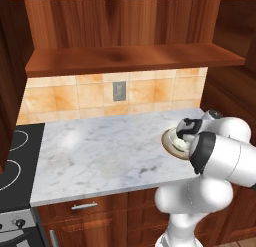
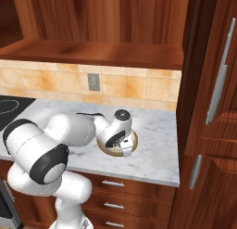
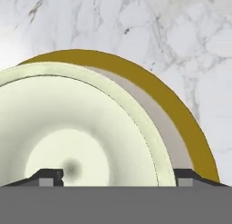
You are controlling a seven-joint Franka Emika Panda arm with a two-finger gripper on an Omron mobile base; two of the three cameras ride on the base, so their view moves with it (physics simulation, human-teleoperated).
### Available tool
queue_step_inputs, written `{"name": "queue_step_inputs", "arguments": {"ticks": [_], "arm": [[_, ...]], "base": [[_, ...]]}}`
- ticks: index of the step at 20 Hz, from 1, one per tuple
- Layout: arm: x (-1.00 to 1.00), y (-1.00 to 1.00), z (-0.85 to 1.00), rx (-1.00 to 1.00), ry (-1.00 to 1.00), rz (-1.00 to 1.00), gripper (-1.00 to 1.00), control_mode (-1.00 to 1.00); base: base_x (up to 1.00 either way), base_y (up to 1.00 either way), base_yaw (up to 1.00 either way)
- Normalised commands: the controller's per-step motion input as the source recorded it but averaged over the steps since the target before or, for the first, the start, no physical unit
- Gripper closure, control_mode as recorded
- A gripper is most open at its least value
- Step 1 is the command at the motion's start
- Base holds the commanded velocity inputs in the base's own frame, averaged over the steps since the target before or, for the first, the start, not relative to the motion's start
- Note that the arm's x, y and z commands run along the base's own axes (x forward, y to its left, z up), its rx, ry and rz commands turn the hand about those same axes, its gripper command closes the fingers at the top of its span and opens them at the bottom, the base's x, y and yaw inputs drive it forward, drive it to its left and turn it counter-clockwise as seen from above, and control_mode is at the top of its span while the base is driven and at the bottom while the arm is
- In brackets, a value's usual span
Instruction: Pick up the bowls on the counter and stack them on top of one another in the open cabinet. Place the smaller bowl on top of the larger bowl.
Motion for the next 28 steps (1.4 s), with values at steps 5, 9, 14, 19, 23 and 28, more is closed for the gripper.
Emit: {"name": "queue_step_inputs", "arguments": {"ticks": [5, 9, 14, 19, 23, 28], "arm": [[-0.32, -0.02, 0.19, 0.0, -0.01, 0.0, -1.0, -1.0], [-0.34, -0.06, 0.4, 0.0, -0.03, 0.0, -1.0, -1.0], [-0.32, -0.05, 0.38, 0.0, -0.01, 0.0, -1.0, -1.0], [-0.29, -0.02, 0.11, 0.0, 0.0, 0.0, -1.0, -1.0], [-0.19, 0.0, -0.01, 0.0, 0.0, 0.0, -1.0, -1.0], [-0.05, -0.05, -0.05, 0.0, -0.01, 0.0, -1.0, -1.0]], "base": [[0.0, 0.0, 0.0], [0.0, 0.0, 0.0], [0.0, 0.0, 0.0], [0.0, 0.0, 0.0], [0.0, 0.0, 0.0], [0.0, 0.0, 0.0]]}}
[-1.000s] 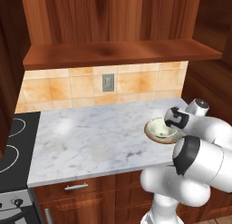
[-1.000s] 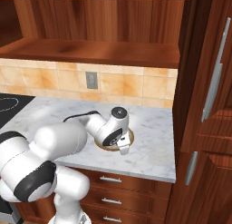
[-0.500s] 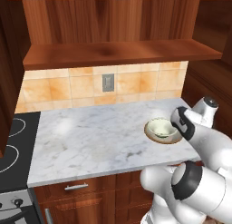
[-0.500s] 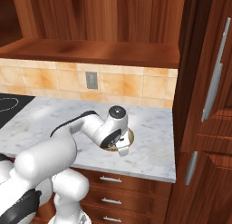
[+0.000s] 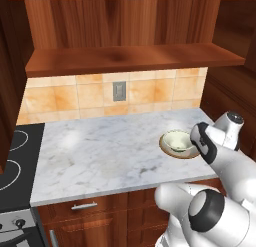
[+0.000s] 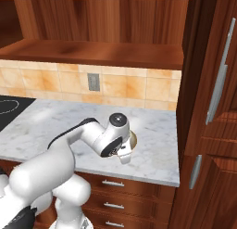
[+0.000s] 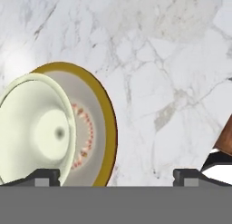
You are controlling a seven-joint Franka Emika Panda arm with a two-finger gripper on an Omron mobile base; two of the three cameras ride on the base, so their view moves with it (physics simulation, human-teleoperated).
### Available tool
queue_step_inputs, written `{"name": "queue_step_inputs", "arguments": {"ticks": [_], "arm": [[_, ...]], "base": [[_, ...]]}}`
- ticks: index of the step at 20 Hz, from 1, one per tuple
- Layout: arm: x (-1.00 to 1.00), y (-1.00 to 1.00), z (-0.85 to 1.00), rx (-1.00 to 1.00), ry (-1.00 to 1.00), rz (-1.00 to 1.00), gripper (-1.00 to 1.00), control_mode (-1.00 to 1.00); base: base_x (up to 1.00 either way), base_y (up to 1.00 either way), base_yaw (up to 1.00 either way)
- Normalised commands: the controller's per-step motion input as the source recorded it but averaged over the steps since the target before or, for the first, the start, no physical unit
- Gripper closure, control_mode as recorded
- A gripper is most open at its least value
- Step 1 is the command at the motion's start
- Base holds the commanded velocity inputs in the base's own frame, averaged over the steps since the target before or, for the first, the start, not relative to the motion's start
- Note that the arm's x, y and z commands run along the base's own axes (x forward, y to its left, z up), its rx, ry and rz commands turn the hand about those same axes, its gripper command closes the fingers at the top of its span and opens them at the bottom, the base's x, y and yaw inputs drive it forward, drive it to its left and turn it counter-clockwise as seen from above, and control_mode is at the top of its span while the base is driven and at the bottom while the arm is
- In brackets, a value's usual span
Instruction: Pick up the bowls on the counter and stack them on top of one another in the open cabinet. Place the smaller bowl on top of the larger bowl.
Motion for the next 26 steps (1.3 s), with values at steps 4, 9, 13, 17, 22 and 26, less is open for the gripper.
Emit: {"name": "queue_step_inputs", "arguments": {"ticks": [4, 9, 13, 17, 22, 26], "arm": [[-0.04, -0.12, -0.1, 0.0, -0.06, 0.0, -1.0, -1.0], [0.0, -0.1, -0.15, 0.0, -0.05, 0.0, -1.0, -1.0], [0.0, -0.04, -0.15, 0.0, 0.0, 0.0, -1.0, -1.0], [0.0, -0.01, -0.12, 0.0, 0.0, 0.0, -1.0, -1.0], [0.0, -0.03, -0.07, 0.0, 0.0, 0.0, -1.0, -1.0], [0.0, -0.06, -0.04, 0.0, 0.0, 0.0, -1.0, -1.0]], "base": [[0.0, 0.0, 0.0], [0.0, 0.0, 0.0], [0.0, 0.0, 0.0], [0.0, 0.0, 0.0], [0.0, 0.0, 0.0], [0.0, 0.0, 0.0]]}}
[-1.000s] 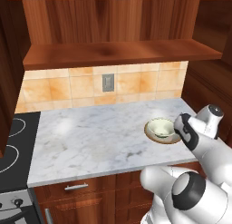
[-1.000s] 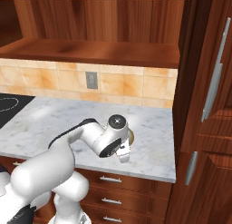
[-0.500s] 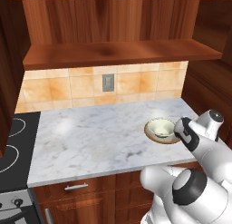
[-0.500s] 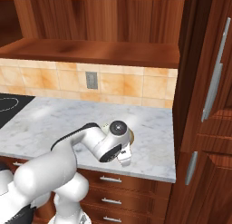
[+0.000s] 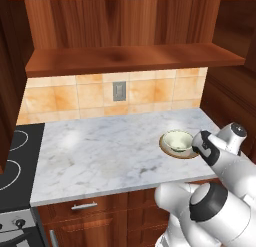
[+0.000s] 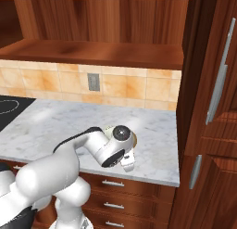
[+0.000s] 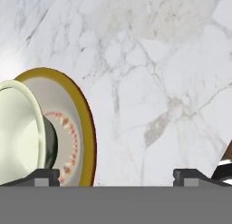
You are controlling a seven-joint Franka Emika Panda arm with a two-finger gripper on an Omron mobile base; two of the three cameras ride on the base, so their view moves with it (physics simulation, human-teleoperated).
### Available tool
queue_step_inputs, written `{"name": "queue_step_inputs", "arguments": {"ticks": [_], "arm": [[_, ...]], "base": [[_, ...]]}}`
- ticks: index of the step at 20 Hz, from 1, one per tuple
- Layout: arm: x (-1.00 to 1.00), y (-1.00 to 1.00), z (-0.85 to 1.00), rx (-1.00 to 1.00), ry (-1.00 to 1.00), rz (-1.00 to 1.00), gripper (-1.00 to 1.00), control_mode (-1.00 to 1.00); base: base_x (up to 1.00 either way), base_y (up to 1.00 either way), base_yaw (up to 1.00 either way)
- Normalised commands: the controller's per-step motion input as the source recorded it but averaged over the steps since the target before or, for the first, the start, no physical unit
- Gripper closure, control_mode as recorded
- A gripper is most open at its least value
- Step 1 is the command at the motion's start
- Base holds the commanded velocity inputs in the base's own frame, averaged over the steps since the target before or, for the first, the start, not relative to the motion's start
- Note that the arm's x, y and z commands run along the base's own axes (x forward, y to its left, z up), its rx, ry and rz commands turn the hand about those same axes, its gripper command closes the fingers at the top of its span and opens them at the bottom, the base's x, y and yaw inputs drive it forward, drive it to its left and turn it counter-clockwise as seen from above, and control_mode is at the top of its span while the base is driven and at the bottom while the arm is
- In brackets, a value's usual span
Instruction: Pick up the bowls on the counter and stack them on top of one another in the open cabinet. Place the smaller bowl on top of the larger bowl.
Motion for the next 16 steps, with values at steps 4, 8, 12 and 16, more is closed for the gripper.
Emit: {"name": "queue_step_inputs", "arguments": {"ticks": [4, 8, 12, 16], "arm": [[0.0, -0.01, -0.05, 0.0, 0.0, 0.0, -1.0, -1.0], [0.01, 0.0, -0.04, 0.0, 0.0, 0.0, -1.0, -1.0], [0.05, 0.0, -0.03, 0.0, 0.0, 0.0, -1.0, -1.0], [0.12, 0.0, 0.0, 0.0, 0.0, 0.0, -1.0, -1.0]], "base": [[0.0, 0.0, 0.0], [0.0, 0.0, 0.0], [0.0, 0.0, 0.0], [0.0, 0.0, 0.0]]}}
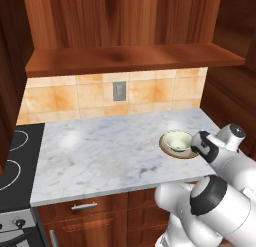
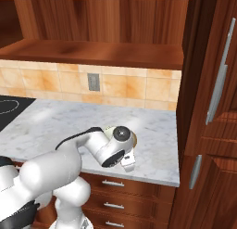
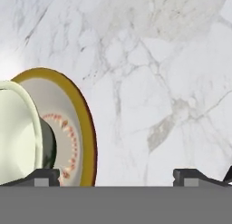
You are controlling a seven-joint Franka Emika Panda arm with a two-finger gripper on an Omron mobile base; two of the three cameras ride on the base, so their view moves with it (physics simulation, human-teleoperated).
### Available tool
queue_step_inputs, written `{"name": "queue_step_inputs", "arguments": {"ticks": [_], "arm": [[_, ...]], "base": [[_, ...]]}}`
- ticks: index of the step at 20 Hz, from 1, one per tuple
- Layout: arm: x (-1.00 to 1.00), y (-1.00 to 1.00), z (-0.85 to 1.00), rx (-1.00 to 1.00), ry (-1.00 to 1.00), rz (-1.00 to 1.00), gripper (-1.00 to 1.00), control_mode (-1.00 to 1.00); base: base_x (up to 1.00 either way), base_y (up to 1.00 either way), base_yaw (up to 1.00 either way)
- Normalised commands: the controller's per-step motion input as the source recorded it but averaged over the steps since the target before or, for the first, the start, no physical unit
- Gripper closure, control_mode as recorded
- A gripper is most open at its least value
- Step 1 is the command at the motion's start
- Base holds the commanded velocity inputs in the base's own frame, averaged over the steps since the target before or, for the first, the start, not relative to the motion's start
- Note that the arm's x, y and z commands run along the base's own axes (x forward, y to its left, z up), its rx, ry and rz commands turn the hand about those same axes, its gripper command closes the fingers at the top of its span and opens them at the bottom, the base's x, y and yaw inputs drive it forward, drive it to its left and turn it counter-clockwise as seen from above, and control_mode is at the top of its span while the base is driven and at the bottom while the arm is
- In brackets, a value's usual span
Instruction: Pick up the bowls on the counter and stack them on top of one another in the open cabinet. Place the smaller bowl on top of the larger bowl.
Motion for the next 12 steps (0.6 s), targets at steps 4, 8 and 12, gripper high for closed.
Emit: {"name": "queue_step_inputs", "arguments": {"ticks": [4, 8, 12], "arm": [[0.28, 0.0, 0.0, 0.0, 0.0, 0.01, -1.0, -1.0], [0.28, 0.0, -0.01, 0.02, 0.0, 0.02, -1.0, -1.0], [0.19, 0.0, -0.06, 0.02, 0.0, 0.01, -1.0, -1.0]], "base": [[0.0, 0.0, 0.0], [0.0, 0.0, 0.0], [0.0, 0.0, 0.0]]}}
